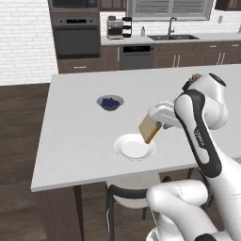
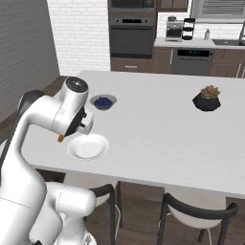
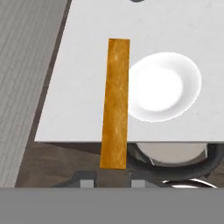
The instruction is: Start the toaster. Once the lever pops up, take the bread to the plate on the dining counter.
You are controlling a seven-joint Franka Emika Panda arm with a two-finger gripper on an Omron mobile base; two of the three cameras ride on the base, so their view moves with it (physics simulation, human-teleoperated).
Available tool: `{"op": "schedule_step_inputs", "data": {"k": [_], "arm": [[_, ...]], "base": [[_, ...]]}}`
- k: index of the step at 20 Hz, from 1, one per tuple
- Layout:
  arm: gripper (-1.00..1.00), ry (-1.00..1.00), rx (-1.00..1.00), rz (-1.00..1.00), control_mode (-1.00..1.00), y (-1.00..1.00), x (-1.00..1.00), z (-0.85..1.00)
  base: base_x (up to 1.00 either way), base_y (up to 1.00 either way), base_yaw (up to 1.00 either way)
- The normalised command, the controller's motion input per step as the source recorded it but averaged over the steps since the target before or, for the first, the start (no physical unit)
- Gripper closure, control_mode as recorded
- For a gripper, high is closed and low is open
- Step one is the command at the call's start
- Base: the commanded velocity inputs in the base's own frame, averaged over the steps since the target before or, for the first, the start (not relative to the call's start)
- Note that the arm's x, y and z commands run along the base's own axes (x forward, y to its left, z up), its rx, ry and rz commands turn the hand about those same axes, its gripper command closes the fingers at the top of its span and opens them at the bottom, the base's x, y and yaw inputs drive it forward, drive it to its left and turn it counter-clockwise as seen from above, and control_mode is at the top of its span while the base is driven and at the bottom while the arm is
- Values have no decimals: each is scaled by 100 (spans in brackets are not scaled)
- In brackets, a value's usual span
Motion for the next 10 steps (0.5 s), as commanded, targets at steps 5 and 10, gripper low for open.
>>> {"op": "schedule_step_inputs", "data": {"k": [5,10], "arm": [[100,14,0,-9,-100,0,60,-48],[100,25,6,-1,-100,0,61,-55]], "base": [[0,0,0],[0,0,0]]}}
